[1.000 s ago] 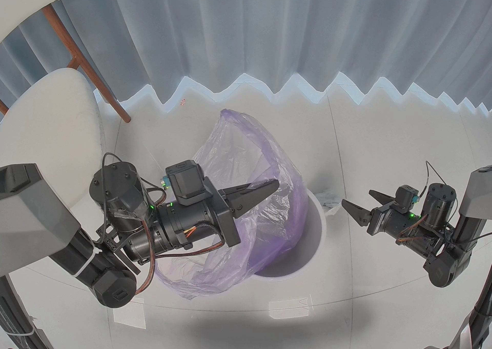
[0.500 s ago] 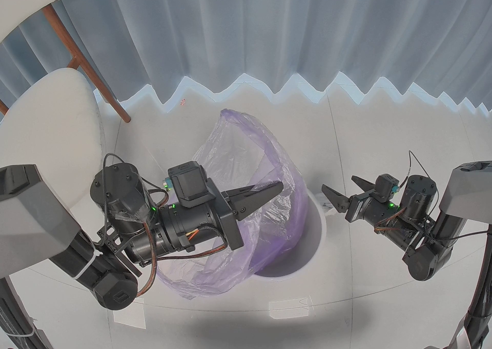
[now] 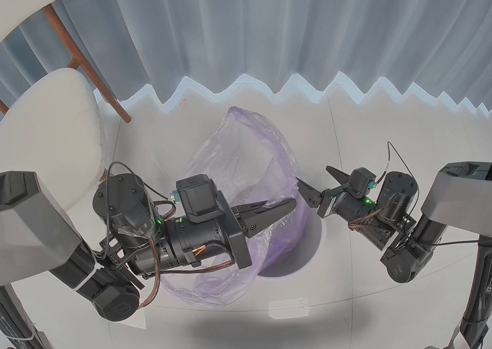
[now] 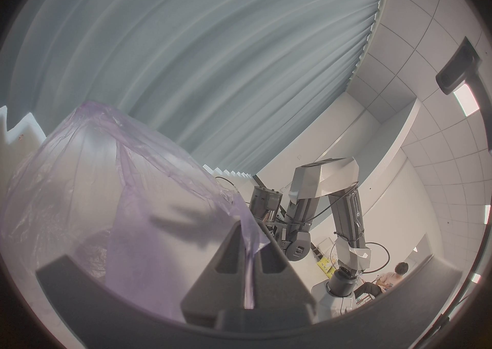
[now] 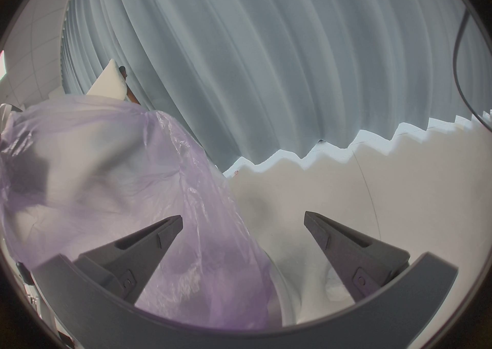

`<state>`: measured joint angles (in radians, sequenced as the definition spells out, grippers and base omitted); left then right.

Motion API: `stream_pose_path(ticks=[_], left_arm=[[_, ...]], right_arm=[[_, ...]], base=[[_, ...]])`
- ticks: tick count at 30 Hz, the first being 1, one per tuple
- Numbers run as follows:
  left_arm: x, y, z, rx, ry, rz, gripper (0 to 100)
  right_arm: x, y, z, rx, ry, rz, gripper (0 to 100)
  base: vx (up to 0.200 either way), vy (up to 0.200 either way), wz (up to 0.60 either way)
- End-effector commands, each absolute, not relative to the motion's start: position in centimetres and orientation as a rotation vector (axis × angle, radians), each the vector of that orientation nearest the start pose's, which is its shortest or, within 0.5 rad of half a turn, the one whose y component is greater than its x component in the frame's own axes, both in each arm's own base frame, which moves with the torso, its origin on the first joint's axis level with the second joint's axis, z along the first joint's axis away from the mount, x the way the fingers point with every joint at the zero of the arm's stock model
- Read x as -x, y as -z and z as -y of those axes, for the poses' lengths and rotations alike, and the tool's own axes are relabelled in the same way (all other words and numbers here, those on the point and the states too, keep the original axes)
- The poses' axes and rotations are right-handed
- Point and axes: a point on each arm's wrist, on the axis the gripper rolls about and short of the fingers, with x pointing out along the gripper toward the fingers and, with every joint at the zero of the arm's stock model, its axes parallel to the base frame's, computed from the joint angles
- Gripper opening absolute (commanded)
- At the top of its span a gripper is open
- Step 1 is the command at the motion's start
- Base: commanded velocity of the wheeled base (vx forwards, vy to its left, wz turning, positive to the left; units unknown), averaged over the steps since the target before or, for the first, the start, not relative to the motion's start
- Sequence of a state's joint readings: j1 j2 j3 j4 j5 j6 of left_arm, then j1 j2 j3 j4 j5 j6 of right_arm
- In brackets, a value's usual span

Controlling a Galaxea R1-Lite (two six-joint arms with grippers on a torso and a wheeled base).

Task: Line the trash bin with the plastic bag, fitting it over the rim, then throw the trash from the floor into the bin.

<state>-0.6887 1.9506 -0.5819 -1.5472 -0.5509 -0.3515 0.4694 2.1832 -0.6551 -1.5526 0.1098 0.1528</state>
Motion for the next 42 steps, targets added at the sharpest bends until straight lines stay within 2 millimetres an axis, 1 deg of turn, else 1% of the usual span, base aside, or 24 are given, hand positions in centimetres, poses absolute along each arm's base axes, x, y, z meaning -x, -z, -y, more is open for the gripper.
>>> stream_pose_path(ticks=[1, 5, 9, 11, 12, 14, 15, 16, 19, 20, 24, 28, 30, 34, 38, 39, 42], left_arm=[[-23.6, -14.0, 21.1, 0.296, 1.26, -0.017, 0], [-23.5, -14.0, 21.1, 0.269, 1.262, 0.001, 0], [-23.0, -14.6, 21.2, 0.269, 1.278, 0.016, 0], [-22.8, -14.6, 21.1, 0.27, 1.281, 0.013, 0], [-22.8, -14.6, 21.1, 0.27, 1.281, 0.015, 0], [-22.7, -14.6, 21.2, 0.269, 1.285, 0.014, 0], [-22.7, -14.6, 21.2, 0.269, 1.285, 0.014, 0], [-22.5, -14.6, 21.5, 0.269, 1.296, 0.012, 0], [-21.8, -14.4, 21.7, 0.266, 1.317, 0.001, 0], [-21.5, -14.6, 21.7, 0.268, 1.324, 0.004, 0], [-20.3, -15.3, 21.6, 0.273, 1.352, 0.015, 0], [-20.1, -15.4, 21.6, 0.274, 1.357, 0.02, 0], [-20.1, -15.5, 21.6, 0.274, 1.357, 0.021, 0], [-20.1, -15.5, 21.6, 0.274, 1.357, 0.023, 0], [-20.1, -15.6, 21.5, 0.274, 1.354, 0.023, 0], [-20.1, -15.6, 21.5, 0.274, 1.354, 0.023, 0], [-20.2, -15.6, 21.5, 0.274, 1.351, 0.025, 0]], right_arm=[[-32.6, -7.6, -17.2, -0.163, -0.56, 0.016, 100], [-34.9, -9.0, -17.0, -0.209, -0.447, 0.107, 100], [-35.8, -9.6, -16.8, -0.242, -0.41, 0.142, 100], [-36.4, -9.6, -16.2, -0.253, -0.359, 0.149, 100], [-36.5, -9.6, -16.1, -0.255, -0.353, 0.149, 100], [-37.2, -9.3, -15.3, -0.269, -0.318, 0.149, 100], [-37.2, -9.3, -15.3, -0.269, -0.318, 0.149, 100], [-37.6, -8.8, -14.7, -0.273, -0.299, 0.139, 100], [-37.9, -7.8, -14.4, -0.263, -0.287, 0.113, 100], [-37.9, -7.6, -14.4, -0.258, -0.287, 0.106, 0], [-37.7, -7.3, -14.9, -0.253, -0.311, 0.098, 0], [-36.9, -7.4, -16.4, -0.257, -0.403, 0.092, 0], [-35.9, -7.2, -17.4, -0.251, -0.481, 0.07, 0], [-33.4, -7.2, -17.9, -0.239, -0.561, 0.006, 0], [-31.1, -7.3, -17.7, -0.24, -0.636, -0.053, 0], [-31.0, -7.4, -17.7, -0.24, -0.639, -0.054, 0], [-28.8, -7.1, -17.4, -0.241, -0.711, -0.123, 0]], base=[[0.0, 0.0, 0.0], [0.0, 0.0, 0.0], [0.0, 0.0, 0.0], [0.0, 0.0, 0.0], [0.0, 0.0, 0.0], [0.0, 0.0, 0.0], [0.0, 0.0, 0.0], [0.0, 0.0, 0.0], [0.0, 0.0, 0.0], [0.0, 0.0, 0.0], [0.0, 0.0, 0.0], [0.0, 0.0, 0.0], [0.0, 0.0, 0.0], [0.0, 0.0, 0.0], [0.0, 0.0, 0.0], [0.0, 0.0, 0.0], [0.0, 0.0, 0.0]])
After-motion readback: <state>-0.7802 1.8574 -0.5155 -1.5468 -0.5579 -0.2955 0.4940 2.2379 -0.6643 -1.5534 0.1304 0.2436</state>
